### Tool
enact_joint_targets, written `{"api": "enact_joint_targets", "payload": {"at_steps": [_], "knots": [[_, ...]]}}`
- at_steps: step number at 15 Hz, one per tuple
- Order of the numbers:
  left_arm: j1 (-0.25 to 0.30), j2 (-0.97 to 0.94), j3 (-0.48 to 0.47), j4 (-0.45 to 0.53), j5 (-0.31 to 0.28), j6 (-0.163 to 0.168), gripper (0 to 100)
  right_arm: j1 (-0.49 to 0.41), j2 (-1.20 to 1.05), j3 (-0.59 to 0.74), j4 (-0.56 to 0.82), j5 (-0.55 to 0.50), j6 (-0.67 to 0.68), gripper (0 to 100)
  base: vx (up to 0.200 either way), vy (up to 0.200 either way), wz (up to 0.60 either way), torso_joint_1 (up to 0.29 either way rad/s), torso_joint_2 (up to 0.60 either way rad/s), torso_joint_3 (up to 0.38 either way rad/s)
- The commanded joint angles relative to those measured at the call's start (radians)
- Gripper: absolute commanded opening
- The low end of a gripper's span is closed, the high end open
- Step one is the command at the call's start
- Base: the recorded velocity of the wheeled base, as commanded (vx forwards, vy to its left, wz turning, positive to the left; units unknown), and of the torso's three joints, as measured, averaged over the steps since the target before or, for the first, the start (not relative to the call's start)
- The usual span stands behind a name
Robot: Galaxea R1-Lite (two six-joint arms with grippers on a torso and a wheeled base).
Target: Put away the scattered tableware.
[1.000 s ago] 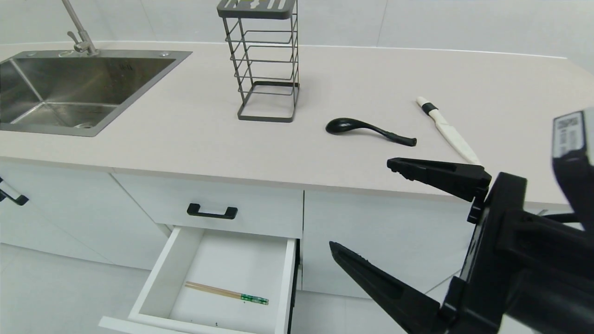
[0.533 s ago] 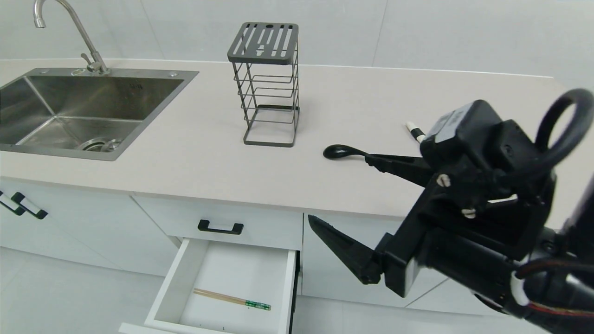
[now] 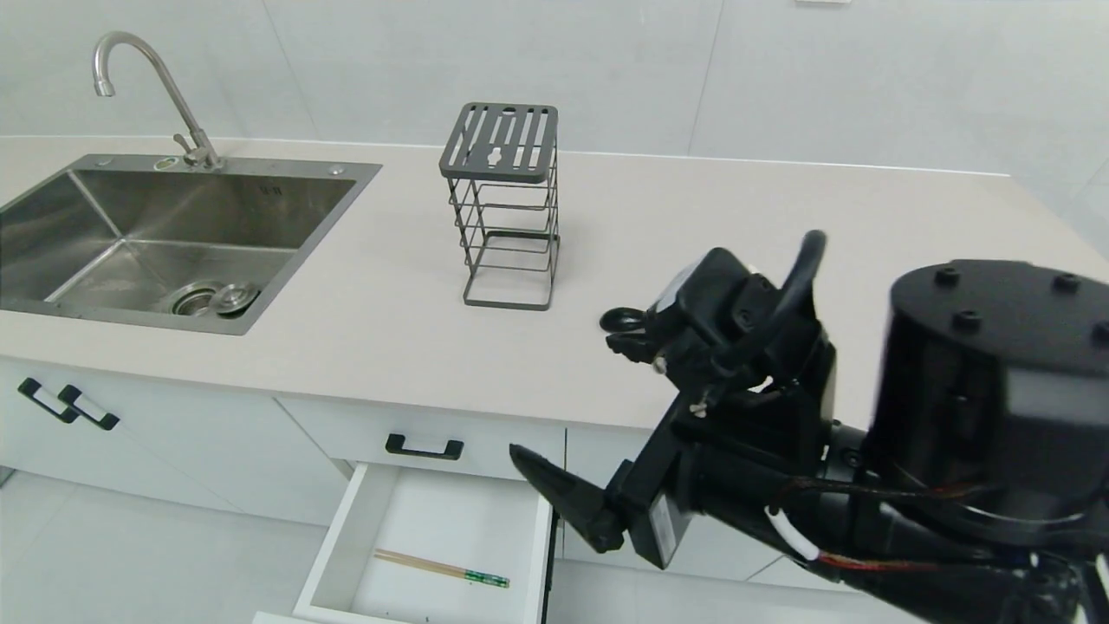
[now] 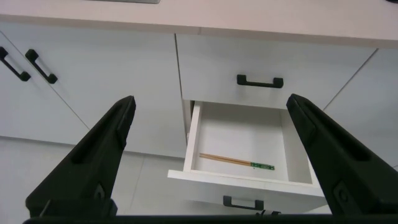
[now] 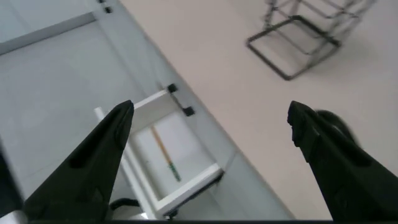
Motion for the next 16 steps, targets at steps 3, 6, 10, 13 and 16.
{"api": "enact_joint_targets", "payload": {"at_steps": [3,6,10,13,16], "knots": [[0.0,0.001,0.0,0.0,0.0,0.0,100,-0.031,0.092,-0.111,0.14,0.114,-0.001,100,0.0,0.0,0.0,0.015,-0.03,-0.017],[0.0,0.001,0.0,0.0,0.0,0.0,100,-0.16,0.092,-0.144,0.227,0.109,0.006,100,0.0,0.0,0.0,0.0,0.0,0.0],[0.0,0.001,0.0,0.0,0.0,0.0,100,-0.352,0.093,-0.11,0.23,0.132,-0.015,100,0.0,0.0,0.0,0.0,0.0,0.0],[0.0,0.001,0.0,0.002,0.0,0.0,100,-0.474,0.112,-0.101,0.23,0.204,-0.08,100,0.0,0.0,0.0,0.0,0.0,0.0],[0.0,0.001,0.0,0.0,0.0,0.0,100,-0.557,0.19,-0.11,0.227,0.253,-0.144,100,0.0,0.0,0.0,0.0,0.0,0.0]]}}
